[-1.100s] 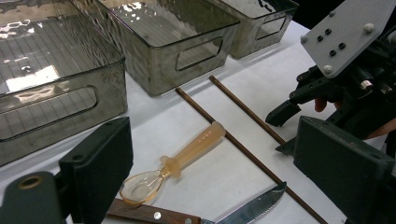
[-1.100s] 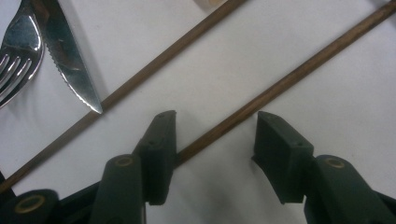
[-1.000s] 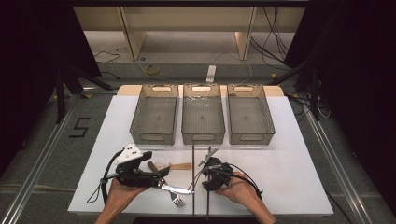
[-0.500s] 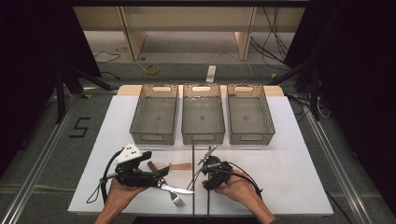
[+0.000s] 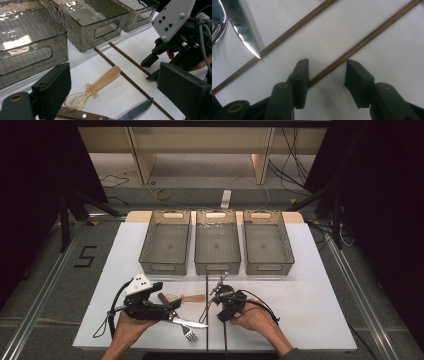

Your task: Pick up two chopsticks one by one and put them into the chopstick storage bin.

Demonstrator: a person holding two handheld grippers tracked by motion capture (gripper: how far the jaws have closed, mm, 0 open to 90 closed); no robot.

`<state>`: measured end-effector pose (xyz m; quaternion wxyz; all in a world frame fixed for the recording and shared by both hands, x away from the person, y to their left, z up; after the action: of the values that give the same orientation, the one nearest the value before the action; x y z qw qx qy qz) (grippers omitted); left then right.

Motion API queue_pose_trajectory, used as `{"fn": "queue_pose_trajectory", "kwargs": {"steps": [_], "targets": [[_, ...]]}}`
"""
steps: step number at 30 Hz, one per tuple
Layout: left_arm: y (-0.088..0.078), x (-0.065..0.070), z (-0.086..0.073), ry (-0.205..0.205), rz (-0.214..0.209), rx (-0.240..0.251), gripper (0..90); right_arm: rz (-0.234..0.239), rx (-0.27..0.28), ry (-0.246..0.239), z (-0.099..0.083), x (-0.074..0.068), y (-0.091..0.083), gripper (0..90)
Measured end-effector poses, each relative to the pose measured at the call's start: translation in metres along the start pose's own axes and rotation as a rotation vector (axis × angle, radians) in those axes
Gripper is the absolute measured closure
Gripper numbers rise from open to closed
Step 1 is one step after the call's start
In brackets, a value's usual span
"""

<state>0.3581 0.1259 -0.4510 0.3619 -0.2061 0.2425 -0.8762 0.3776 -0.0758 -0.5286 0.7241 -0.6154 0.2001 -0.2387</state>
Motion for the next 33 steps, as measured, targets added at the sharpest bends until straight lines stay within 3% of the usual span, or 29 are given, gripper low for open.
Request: {"fn": "queue_pose_trajectory", "kwargs": {"steps": [9, 13, 18, 25, 33], "targets": [[-0.0007, -0.0008, 0.0001, 0.002, 0.0, 0.001, 11.2, 0.007, -0.032, -0.034, 0.0024, -0.0012, -0.0014, 73.9], [-0.0011, -0.0009, 0.0001, 0.001, 0.0, 0.001, 11.2, 0.015, -0.033, -0.013, 0.0024, 0.0017, -0.0018, 84.6], [-0.0011, -0.0009, 0.0002, 0.002, 0.001, 0.001, 11.2, 0.024, -0.034, 0.004, 0.0028, 0.0025, -0.0017, 85.6], [-0.0011, -0.0011, 0.0003, 0.003, 0.001, 0.001, 11.2, 0.02, -0.029, -0.025, 0.0024, 0.0035, -0.0023, 85.9], [-0.0014, -0.0011, 0.0005, -0.003, 0.0, 0.003, 11.2, 0.015, -0.015, -0.027, 0.0004, 0.0083, -0.0066, 86.0]]}}
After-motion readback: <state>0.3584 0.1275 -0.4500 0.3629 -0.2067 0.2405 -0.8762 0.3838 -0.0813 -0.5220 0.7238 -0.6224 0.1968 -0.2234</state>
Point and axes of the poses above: each handheld gripper's, and its own axes: y roughly forward along the jaws, z roughly out of its top, x roughly to its right, the point moved 7 cm from there along y, roughly forward along the jaws, and after that the axes turned 6 degrees about -x, right-handed, at the moved point
